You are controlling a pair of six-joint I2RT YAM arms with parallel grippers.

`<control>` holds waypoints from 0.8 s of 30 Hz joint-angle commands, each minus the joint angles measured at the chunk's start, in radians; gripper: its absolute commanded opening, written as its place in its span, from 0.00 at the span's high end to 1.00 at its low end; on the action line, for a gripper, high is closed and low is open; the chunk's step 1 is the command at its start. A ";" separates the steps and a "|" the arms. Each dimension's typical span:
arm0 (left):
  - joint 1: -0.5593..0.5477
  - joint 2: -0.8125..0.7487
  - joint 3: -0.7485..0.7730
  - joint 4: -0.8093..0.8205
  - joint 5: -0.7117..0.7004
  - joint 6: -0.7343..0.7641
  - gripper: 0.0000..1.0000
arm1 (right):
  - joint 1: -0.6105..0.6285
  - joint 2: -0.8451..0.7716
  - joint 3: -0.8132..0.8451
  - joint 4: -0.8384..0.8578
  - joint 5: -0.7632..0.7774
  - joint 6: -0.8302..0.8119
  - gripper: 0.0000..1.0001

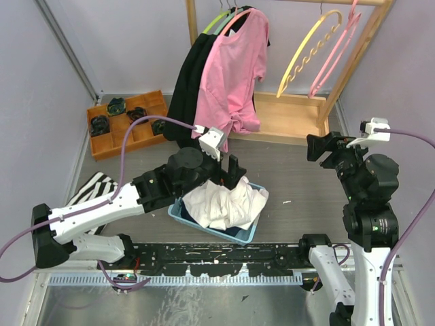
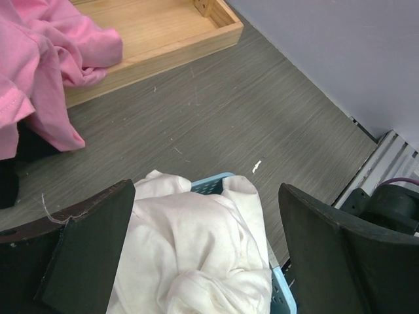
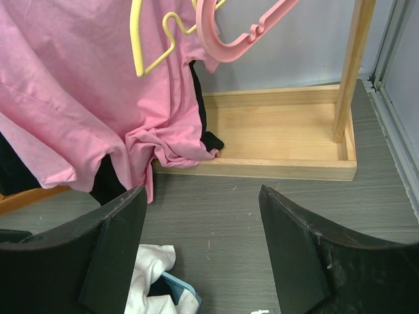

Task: Remove the t-shirt from the hanger
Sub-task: Place the hanger on the clothesline.

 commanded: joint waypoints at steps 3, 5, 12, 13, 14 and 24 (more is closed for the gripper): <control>0.003 -0.037 0.003 0.042 -0.008 -0.009 0.02 | -0.001 -0.009 0.008 0.016 -0.013 -0.014 0.25; 0.003 -0.050 -0.013 0.041 -0.020 -0.009 0.02 | -0.001 -0.017 0.005 0.020 -0.025 -0.016 0.25; 0.003 -0.073 -0.042 0.025 -0.082 -0.003 0.02 | -0.002 -0.011 -0.017 0.046 -0.057 -0.009 0.25; 0.003 -0.079 -0.051 0.028 -0.093 -0.002 0.02 | -0.001 -0.009 -0.024 0.055 -0.065 -0.005 0.25; 0.003 -0.087 -0.061 0.032 -0.105 -0.003 0.02 | -0.001 -0.007 -0.030 0.062 -0.074 -0.001 0.25; 0.003 -0.135 -0.122 0.025 -0.179 0.003 0.02 | -0.001 0.044 -0.065 0.145 -0.144 0.032 0.25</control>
